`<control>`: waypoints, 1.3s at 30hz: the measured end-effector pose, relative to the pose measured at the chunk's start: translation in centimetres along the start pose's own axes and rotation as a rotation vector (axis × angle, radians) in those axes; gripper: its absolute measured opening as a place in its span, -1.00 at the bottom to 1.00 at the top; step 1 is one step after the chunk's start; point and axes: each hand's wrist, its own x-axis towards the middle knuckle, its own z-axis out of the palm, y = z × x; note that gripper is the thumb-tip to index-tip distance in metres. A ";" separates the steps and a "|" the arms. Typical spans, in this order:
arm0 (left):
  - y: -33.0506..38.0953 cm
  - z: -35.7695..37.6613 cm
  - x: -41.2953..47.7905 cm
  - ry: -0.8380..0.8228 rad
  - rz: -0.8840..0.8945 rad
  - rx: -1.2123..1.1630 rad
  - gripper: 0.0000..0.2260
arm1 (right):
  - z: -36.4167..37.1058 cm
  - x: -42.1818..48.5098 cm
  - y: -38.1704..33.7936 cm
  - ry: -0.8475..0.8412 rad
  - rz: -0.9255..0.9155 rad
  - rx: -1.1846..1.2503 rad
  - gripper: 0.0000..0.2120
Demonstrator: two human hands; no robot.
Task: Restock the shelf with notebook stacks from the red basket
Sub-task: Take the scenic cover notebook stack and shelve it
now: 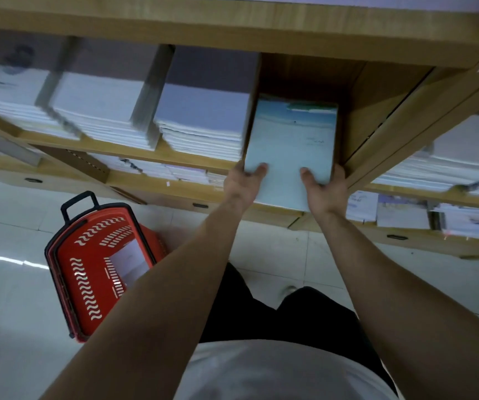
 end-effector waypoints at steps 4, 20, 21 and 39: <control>0.0 -0.4 -0.9 0.038 -0.030 0.026 -0.62 | 0.1 -0.6 0.9 -0.039 0.045 -0.030 -0.43; 3.6 3.8 1.6 0.144 0.136 0.080 -0.56 | 2.2 3.2 -1.8 0.190 -0.035 -0.135 -0.50; 3.8 4.0 2.1 0.145 0.145 0.084 -0.55 | 2.2 3.5 -1.9 0.207 -0.017 -0.128 -0.50; 4.1 6.3 2.0 0.122 0.233 0.341 -0.52 | -0.2 -1.4 0.5 0.054 -0.178 -0.497 -0.41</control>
